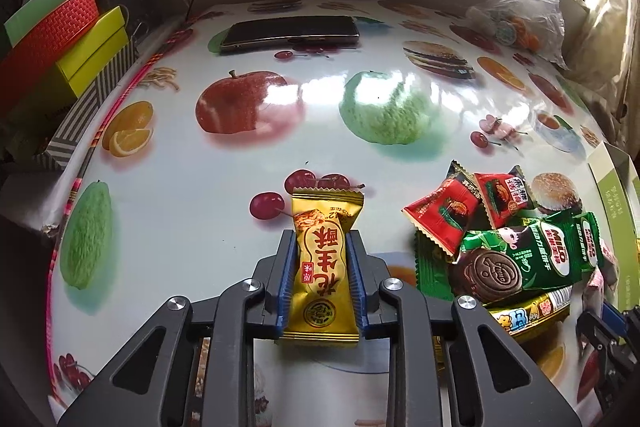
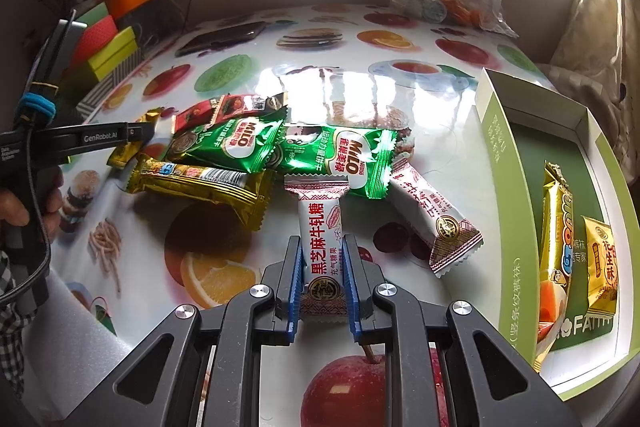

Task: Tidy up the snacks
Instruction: 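Grasp the yellow peanut-candy pack with the left gripper while the right gripper holds the nougat bar, then carry both held snacks toward the green box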

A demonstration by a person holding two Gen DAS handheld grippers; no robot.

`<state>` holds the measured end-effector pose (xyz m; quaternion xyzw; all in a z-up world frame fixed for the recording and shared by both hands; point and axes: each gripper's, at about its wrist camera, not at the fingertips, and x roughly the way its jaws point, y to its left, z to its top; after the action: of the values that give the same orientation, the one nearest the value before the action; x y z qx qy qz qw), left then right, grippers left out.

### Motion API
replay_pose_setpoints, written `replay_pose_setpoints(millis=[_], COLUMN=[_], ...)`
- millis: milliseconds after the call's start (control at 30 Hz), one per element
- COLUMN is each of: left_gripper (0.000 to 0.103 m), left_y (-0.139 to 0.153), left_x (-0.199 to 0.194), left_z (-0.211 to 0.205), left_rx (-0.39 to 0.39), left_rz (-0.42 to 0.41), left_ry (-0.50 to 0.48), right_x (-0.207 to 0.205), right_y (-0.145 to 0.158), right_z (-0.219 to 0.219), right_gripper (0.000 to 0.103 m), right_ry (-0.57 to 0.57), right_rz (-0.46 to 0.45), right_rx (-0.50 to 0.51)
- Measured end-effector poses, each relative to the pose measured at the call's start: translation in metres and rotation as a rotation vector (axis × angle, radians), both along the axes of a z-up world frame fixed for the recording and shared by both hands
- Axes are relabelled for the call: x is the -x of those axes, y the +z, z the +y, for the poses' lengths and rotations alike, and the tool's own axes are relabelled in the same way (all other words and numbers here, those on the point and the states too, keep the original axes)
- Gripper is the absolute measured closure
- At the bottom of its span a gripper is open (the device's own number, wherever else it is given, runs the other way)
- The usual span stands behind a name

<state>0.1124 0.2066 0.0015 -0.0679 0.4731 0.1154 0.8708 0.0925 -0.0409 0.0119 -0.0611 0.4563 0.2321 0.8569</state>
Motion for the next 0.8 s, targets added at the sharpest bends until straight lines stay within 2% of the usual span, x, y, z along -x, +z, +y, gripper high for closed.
replay_pose_setpoints(millis=[433, 800], left_gripper=[0.078, 0.078], left_y=[0.032, 0.061], left_x=[0.026, 0.038], left_z=[-0.010, -0.054], left_rx=[0.017, 0.038], left_rz=[-0.066, -0.112], left_ry=[-0.016, -0.117], right_x=[0.010, 0.020], right_y=[0.024, 0.051], right_z=[-0.008, -0.017], right_gripper=[0.085, 0.085], right_ry=[-0.026, -0.058], right_rz=[-0.054, -0.100], right_rx=[-0.023, -0.026])
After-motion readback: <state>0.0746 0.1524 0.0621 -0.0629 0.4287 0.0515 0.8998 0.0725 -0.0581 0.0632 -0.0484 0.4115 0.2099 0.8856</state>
